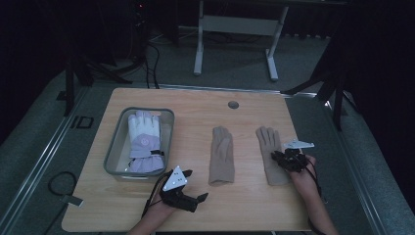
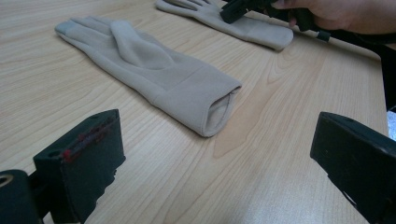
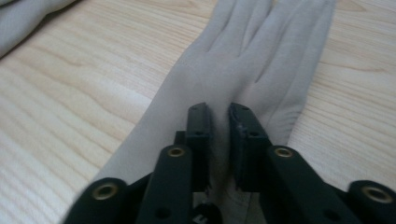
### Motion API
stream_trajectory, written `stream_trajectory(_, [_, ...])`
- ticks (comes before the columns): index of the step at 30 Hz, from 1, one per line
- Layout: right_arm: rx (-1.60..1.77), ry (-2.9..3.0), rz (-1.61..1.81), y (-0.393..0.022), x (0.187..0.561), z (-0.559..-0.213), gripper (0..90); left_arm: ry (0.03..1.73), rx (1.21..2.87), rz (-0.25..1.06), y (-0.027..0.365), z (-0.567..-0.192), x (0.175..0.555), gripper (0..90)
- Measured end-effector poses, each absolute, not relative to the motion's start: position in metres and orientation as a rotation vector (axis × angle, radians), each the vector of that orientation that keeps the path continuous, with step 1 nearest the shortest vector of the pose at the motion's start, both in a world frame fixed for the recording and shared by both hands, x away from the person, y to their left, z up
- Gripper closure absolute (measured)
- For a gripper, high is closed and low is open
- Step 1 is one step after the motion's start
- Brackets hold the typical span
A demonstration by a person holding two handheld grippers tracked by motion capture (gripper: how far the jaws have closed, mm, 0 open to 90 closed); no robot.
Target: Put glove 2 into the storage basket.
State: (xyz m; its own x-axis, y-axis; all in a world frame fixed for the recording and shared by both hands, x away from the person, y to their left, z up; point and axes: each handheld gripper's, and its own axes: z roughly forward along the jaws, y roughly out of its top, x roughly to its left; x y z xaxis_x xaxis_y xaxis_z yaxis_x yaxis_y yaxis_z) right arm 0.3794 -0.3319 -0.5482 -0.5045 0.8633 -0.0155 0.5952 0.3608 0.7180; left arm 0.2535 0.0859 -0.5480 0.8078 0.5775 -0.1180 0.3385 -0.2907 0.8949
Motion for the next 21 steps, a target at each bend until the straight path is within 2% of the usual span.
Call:
stream_trajectory(7, [1.406,2.130,0.904,-0.322,0.376,-0.542,84.0,0.692,1.907,0.277,0.086,-0.548,0.254,2.8])
stream_trajectory(21, [1.568,1.911,1.056,-0.300,0.374,-0.475,84.1,0.689,1.923,0.294,0.085,-0.548,0.254,2.8])
